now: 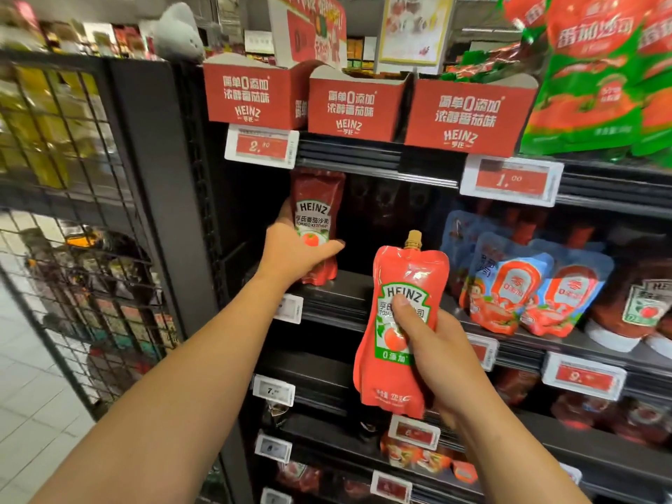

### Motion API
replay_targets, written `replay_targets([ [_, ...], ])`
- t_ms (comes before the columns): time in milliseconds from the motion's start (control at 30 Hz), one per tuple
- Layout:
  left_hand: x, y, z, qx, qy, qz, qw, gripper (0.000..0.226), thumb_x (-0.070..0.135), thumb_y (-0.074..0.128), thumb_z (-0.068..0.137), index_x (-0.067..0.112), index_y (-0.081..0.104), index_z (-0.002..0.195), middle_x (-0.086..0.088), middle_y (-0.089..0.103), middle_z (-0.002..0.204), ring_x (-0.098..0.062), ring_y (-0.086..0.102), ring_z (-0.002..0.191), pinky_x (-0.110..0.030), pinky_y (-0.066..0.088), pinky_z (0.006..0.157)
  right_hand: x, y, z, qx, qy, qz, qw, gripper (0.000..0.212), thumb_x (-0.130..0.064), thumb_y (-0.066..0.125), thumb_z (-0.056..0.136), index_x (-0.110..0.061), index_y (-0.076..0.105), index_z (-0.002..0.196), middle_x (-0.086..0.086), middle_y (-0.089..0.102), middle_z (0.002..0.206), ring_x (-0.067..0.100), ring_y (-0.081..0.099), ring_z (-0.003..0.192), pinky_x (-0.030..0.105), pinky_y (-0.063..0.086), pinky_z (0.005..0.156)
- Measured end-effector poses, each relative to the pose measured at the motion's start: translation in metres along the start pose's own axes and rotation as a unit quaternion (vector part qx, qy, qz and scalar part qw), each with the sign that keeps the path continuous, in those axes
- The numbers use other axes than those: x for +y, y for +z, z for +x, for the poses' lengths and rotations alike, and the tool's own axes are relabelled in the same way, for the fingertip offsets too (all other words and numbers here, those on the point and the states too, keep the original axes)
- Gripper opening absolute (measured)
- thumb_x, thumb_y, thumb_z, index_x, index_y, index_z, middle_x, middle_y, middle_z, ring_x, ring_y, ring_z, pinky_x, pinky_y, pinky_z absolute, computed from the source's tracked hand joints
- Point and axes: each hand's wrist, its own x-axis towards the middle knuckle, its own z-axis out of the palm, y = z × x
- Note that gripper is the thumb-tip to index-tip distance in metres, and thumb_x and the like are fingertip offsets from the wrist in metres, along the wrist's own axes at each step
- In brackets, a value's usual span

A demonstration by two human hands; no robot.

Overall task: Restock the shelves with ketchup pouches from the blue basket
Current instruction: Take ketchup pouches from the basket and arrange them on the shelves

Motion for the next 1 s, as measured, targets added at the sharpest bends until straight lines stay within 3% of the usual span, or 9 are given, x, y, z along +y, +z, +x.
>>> replay_targets([
  [133, -0.003, 0.000, 0.000, -0.016, 0.006, 0.006, 1.000, 0.092, 0.049, 0.092, 0.044, 0.033, 0.049, 0.124, 0.018, 0.067, 0.096, 0.015, 0.064, 0.086, -0.003, 0.049, 0.066, -0.005, 0.005, 0.013, -0.003, -0.003, -0.005, 1.000, 0.028, -0.045, 0.065, 0.094, -0.021, 0.072, 0.107, 0.004, 0.079, 0.096, 0.022, 0.077, 0.086, 0.029, 0.061, 0.062],
  [300, -0.008, 0.000, 0.001, -0.021, 0.008, 0.004, 1.000, 0.093, 0.051, 0.088, 0.049, 0.025, 0.047, 0.129, 0.012, 0.070, 0.101, 0.003, 0.069, 0.089, -0.013, 0.056, 0.075, -0.022, 0.006, 0.038, -0.011, -0.029, -0.028, 0.999, 0.016, -0.030, 0.067, 0.094, -0.023, 0.070, 0.108, 0.000, 0.079, 0.093, 0.018, 0.077, 0.083, 0.027, 0.060, 0.061],
  [433, -0.009, 0.002, 0.002, -0.023, 0.003, 0.006, 1.000, 0.095, 0.054, 0.084, 0.052, 0.022, 0.043, 0.131, 0.012, 0.070, 0.099, 0.005, 0.069, 0.087, -0.015, 0.056, 0.075, -0.036, 0.008, 0.069, -0.004, -0.041, -0.059, 0.997, 0.011, -0.012, 0.061, 0.084, -0.020, 0.068, 0.089, -0.003, 0.074, 0.075, 0.016, 0.074, 0.070, 0.030, 0.057, 0.059],
  [533, -0.010, 0.003, 0.003, -0.021, 0.010, 0.024, 0.999, 0.081, 0.051, 0.084, 0.056, 0.031, 0.040, 0.121, 0.015, 0.067, 0.096, 0.012, 0.065, 0.084, -0.006, 0.050, 0.068, -0.047, 0.012, 0.093, 0.052, -0.038, -0.090, 0.994, 0.005, -0.018, 0.065, 0.078, -0.016, 0.061, 0.077, -0.003, 0.067, 0.062, 0.017, 0.068, 0.058, 0.026, 0.050, 0.047],
  [600, -0.011, 0.004, 0.006, -0.024, 0.008, 0.029, 0.999, 0.073, 0.042, 0.086, 0.062, 0.028, 0.041, 0.118, 0.014, 0.067, 0.095, 0.013, 0.065, 0.083, -0.006, 0.050, 0.067, -0.048, 0.015, 0.110, 0.083, -0.028, -0.140, 0.986, 0.013, -0.027, 0.067, 0.073, -0.015, 0.062, 0.074, -0.003, 0.064, 0.060, 0.016, 0.063, 0.054, 0.024, 0.045, 0.043],
  [733, -0.018, 0.006, 0.009, -0.025, -0.001, 0.031, 0.999, 0.068, 0.029, 0.088, 0.069, 0.016, 0.047, 0.122, 0.008, 0.070, 0.097, 0.004, 0.068, 0.086, -0.022, 0.059, 0.077, -0.037, 0.026, 0.138, 0.079, -0.025, -0.245, 0.966, 0.030, -0.039, 0.066, 0.073, -0.017, 0.062, 0.053, -0.010, 0.060, 0.051, 0.017, 0.058, 0.060, 0.030, 0.044, 0.058],
  [833, -0.015, 0.006, 0.010, -0.027, 0.000, 0.018, 0.999, 0.074, 0.031, 0.087, 0.067, 0.021, 0.042, 0.125, 0.006, 0.069, 0.102, -0.003, 0.068, 0.093, -0.025, 0.058, 0.080, -0.027, 0.028, 0.152, 0.078, -0.022, -0.275, 0.958, 0.039, -0.053, 0.060, 0.067, -0.018, 0.067, 0.083, -0.010, 0.063, 0.077, 0.009, 0.059, 0.073, 0.026, 0.046, 0.066],
  [900, -0.013, 0.007, 0.009, -0.026, 0.000, 0.019, 0.999, 0.078, 0.036, 0.085, 0.065, 0.025, 0.039, 0.127, 0.005, 0.069, 0.105, -0.007, 0.068, 0.097, -0.027, 0.058, 0.083, -0.019, 0.027, 0.156, 0.091, -0.083, -0.246, 0.961, 0.054, -0.052, 0.061, 0.066, -0.026, 0.064, 0.112, -0.022, 0.061, 0.085, -0.009, 0.055, 0.076, 0.014, 0.043, 0.064],
  [1000, -0.013, 0.006, 0.009, -0.032, -0.019, 0.026, 0.999, 0.095, 0.046, 0.084, 0.061, 0.017, 0.037, 0.139, 0.007, 0.069, 0.105, -0.008, 0.068, 0.099, -0.019, 0.056, 0.080, -0.003, 0.029, 0.158, 0.095, -0.151, -0.218, 0.960, 0.065, -0.054, 0.061, 0.069, -0.031, 0.058, 0.130, -0.027, 0.063, 0.094, -0.018, 0.057, 0.079, 0.001, 0.041, 0.068],
])
